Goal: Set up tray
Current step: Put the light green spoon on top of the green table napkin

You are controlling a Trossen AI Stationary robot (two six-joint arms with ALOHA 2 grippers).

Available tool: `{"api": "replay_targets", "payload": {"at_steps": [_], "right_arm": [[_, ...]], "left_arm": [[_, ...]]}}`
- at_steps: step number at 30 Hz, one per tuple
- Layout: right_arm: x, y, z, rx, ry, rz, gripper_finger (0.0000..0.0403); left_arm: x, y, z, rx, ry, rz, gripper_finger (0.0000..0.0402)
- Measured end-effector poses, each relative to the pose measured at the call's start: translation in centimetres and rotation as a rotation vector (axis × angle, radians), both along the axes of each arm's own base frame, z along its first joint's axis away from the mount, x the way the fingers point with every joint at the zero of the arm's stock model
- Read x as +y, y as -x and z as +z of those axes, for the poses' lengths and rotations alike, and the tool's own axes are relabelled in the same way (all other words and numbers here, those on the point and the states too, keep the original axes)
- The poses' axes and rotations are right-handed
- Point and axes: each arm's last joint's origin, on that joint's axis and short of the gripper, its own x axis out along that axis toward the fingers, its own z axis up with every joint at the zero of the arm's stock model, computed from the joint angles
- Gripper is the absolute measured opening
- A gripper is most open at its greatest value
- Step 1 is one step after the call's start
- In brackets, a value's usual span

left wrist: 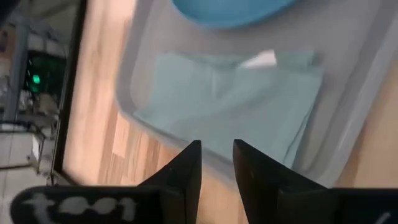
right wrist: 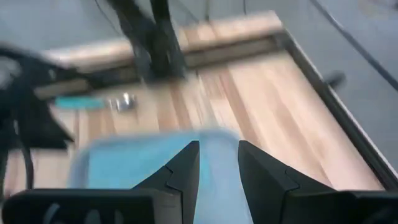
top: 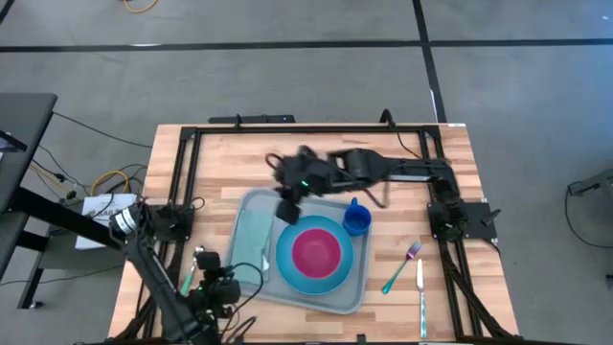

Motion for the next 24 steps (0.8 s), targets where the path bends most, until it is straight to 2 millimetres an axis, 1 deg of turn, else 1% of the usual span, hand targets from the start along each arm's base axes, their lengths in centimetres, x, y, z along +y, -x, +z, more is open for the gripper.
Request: {"api": "replay_targets", "payload": {"at_steps": [3,5,7,9,12,14,16,19,22,24], "right_arm": [[1.4,3.9,0.8,0.155,0.062,-0.133,0.0102],[2.6,5.9,0.8,0.231,0.12,-0.225,0.0102],[4.3,7.6,0.5,0.309,0.162,-0.26,0.0102],[6.8,8.8,0.6,0.29,0.156,-0.225,0.0102],[10.7,11.4,1.2,0.261,0.163,-0.086,0.0102],[12.8,13.2,0.7,0.281,0.205,-0.047,0.0102],[15.1,14.3,-0.5,0.265,0.265,-0.025,0.0102],[17.4,16.2,-1.6,0.231,0.356,-0.013,0.0102],[19.1,17.6,-2.5,0.226,0.335,0.003,0.0102],[20.1,18.3,-3.2,0.249,0.278,0.004,0.0102]], "left_arm": [[0.1,1.0,-0.1,-0.089,-0.018,-0.003,0.0084],[0.7,1.8,-0.4,-0.134,-0.017,0.034,0.0084],[1.8,2.6,-0.9,-0.17,-0.018,0.089,0.0084],[3.0,3.3,-1.4,-0.203,-0.024,0.139,0.0084],[5.2,4.3,-1.8,-0.275,-0.029,0.218,0.0084],[6.6,4.9,-1.9,-0.354,-0.011,0.27,0.0084],[7.8,5.6,-1.7,-0.412,0.009,0.305,0.0084],[9.1,6.2,-1.3,-0.475,0.041,0.328,0.0084],[9.9,6.7,-0.7,-0.51,0.073,0.337,0.0084],[10.0,6.7,-0.5,-0.515,0.087,0.338,0.0084]]}}
